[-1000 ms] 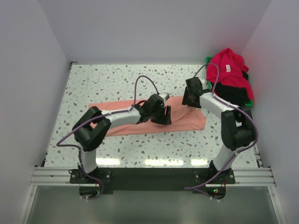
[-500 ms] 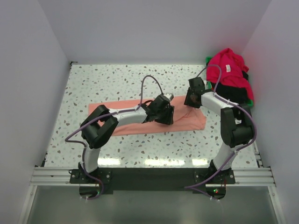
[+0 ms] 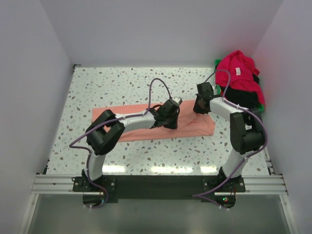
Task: Fold and stack the t-shirts
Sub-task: Fold the tshirt
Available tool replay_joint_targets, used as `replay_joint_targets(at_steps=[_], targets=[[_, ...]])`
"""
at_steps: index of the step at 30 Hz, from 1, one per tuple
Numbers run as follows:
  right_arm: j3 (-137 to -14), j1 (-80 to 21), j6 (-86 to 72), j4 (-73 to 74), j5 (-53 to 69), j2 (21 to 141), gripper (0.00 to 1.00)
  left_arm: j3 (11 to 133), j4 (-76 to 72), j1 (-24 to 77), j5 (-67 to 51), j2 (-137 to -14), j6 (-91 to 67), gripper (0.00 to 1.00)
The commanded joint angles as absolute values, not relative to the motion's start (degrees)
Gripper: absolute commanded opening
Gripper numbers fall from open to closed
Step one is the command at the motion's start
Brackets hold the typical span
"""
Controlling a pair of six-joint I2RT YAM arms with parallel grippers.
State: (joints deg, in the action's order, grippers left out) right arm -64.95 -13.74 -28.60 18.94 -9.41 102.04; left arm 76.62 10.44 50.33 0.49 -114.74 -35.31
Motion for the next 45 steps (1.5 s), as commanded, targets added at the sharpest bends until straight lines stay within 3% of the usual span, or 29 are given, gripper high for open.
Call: replay_joint_targets(at_steps=[1,7,16,18,19,21,23,40,45], targets=[[-63.64,-13.45,-29.53,17.93,-8.53,99.15,0.12,77.78,10.72,50.63,2.55,-112.77,-35.16,0.09],[-60.91,-13.45,-30.06,17.58,-7.21,95.46,0.05,76.64,10.81,50.63,3.34,-110.57,-35.42,0.0],[-57.57,-13.45,-30.23,17.84,-6.77,89.74,0.03,75.32,11.16,50.63,4.04,-108.46,-35.6,0.0],[-57.13,-13.45,-30.23,17.84,-6.77,89.04,0.02,75.5,11.34,50.63,2.9,-108.81,-35.25,0.15],[-57.04,-13.45,-30.15,17.93,-6.77,88.77,0.01,75.67,11.42,50.63,2.47,-109.33,-35.16,0.29],[-56.6,-13.53,-30.23,17.76,-6.68,88.51,0.01,75.59,10.9,50.89,2.02,-109.77,-35.33,0.43],[-56.6,-13.53,-30.23,17.84,-6.59,88.51,0.01,75.93,11.07,51.24,2.2,-110.74,-35.59,0.46],[-56.43,-13.45,-29.88,17.14,-6.07,89.74,0.01,79.1,12.13,52.03,4.13,-115.66,-37.27,0.46],[-56.34,-13.53,-29.97,17.05,-5.89,89.38,0.01,79.89,12.3,52.03,4.66,-115.66,-37.27,0.37]])
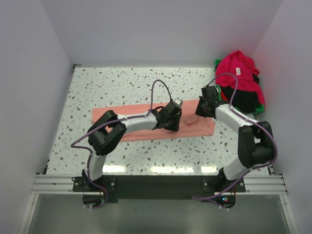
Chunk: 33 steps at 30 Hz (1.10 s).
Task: Fold and stack the t-shirts
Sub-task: Fold the tshirt
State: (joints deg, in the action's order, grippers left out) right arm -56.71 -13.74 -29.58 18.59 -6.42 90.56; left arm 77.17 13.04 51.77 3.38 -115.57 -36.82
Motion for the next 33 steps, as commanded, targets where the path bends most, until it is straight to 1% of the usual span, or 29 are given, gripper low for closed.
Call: replay_joint_targets(at_steps=[1,2,5,6,7,10,11,12,23,33], targets=[[-56.34,-13.54,-29.97,17.05,-5.89,89.3,0.01,80.33,12.57,52.03,4.75,-115.84,-37.27,0.35],[-56.34,-13.54,-29.97,17.14,-5.8,89.21,0.01,80.42,12.57,52.03,4.83,-115.84,-37.27,0.33],[-56.16,-13.45,-30.06,17.05,-5.54,88.95,0.0,80.86,12.92,52.03,5.27,-115.75,-37.26,0.21],[-56.08,-13.53,-30.06,17.05,-5.54,88.86,0.0,80.86,13.01,52.03,5.45,-115.49,-37.09,0.19],[-55.99,-13.45,-30.06,17.05,-5.54,88.51,0.0,80.95,13.09,52.03,5.71,-115.23,-36.92,0.13],[-55.64,-13.53,-30.06,17.23,-5.36,88.16,0.0,81.12,13.45,52.03,6.24,-114.79,-36.83,0.07],[-55.63,-13.45,-30.06,17.23,-5.19,87.81,0.0,81.04,13.62,52.03,6.41,-114.61,-36.83,0.02],[-55.55,-13.45,-30.06,17.4,-5.1,87.54,0.0,81.04,13.8,52.03,6.5,-114.26,-36.74,0.01],[-53.0,-13.54,-31.2,17.49,-1.67,83.77,0.0,76.56,15.47,51.59,9.66,-105.22,-37.62,0.0],[-48.26,-14.5,-32.69,18.01,2.11,77.7,0.0,68.04,16.09,49.4,10.81,-98.45,-39.2,0.0]])
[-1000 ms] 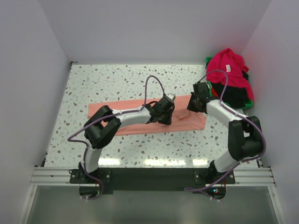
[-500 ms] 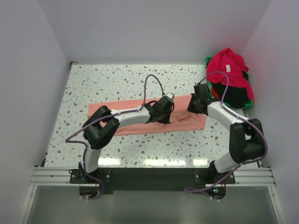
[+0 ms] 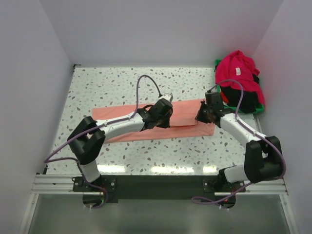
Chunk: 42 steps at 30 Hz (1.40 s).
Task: Fold and stack the t-shirts
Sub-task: Fold the tshirt
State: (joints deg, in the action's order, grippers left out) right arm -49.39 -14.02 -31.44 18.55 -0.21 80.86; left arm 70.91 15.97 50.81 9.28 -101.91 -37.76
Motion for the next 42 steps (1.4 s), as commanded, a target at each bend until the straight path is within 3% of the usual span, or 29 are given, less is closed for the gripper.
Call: replay_joint_targets(at_steps=[1,24,32,42], targets=[[-47.9,-14.68,-32.96,18.02,2.2,77.17,0.0,67.51,15.65,49.13,10.38,-98.0,-39.37,0.0],[-34.98,-17.75,-38.06,18.63,7.74,64.16,0.0,65.13,12.66,45.35,2.11,-99.93,-39.9,0.0],[-36.91,-17.84,-38.58,18.28,8.35,67.66,0.0,66.35,12.22,43.51,0.35,-102.04,-39.64,0.0],[-49.55,-17.75,-39.72,19.95,5.8,78.83,0.0,69.96,12.57,41.22,-3.78,-105.47,-39.64,0.0]])
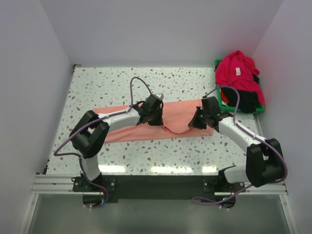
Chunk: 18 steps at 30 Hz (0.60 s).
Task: Fold and stack the t-shirts
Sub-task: Fold the tshirt
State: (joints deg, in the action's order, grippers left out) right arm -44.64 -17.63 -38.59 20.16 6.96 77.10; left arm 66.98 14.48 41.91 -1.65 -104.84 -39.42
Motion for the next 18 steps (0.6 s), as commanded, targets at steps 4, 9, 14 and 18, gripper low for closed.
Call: replay_joint_targets(at_steps=[4,9,14,18], targets=[[-54.66,-17.67,-39.99,19.51,4.75,86.1,0.0,70.4,12.48,40.34,-5.71,-106.17,-40.16,0.01],[-60.37,-16.79,-39.99,19.51,3.43,91.75,0.0,69.79,11.96,38.67,-7.03,-105.82,-41.31,0.05],[-63.8,-15.65,-39.73,19.77,2.73,95.09,0.0,66.63,9.94,36.83,-9.75,-104.86,-42.98,0.08],[-63.81,-14.33,-39.9,18.81,2.81,95.71,0.0,64.17,8.44,35.69,-10.46,-103.71,-43.42,0.16]])
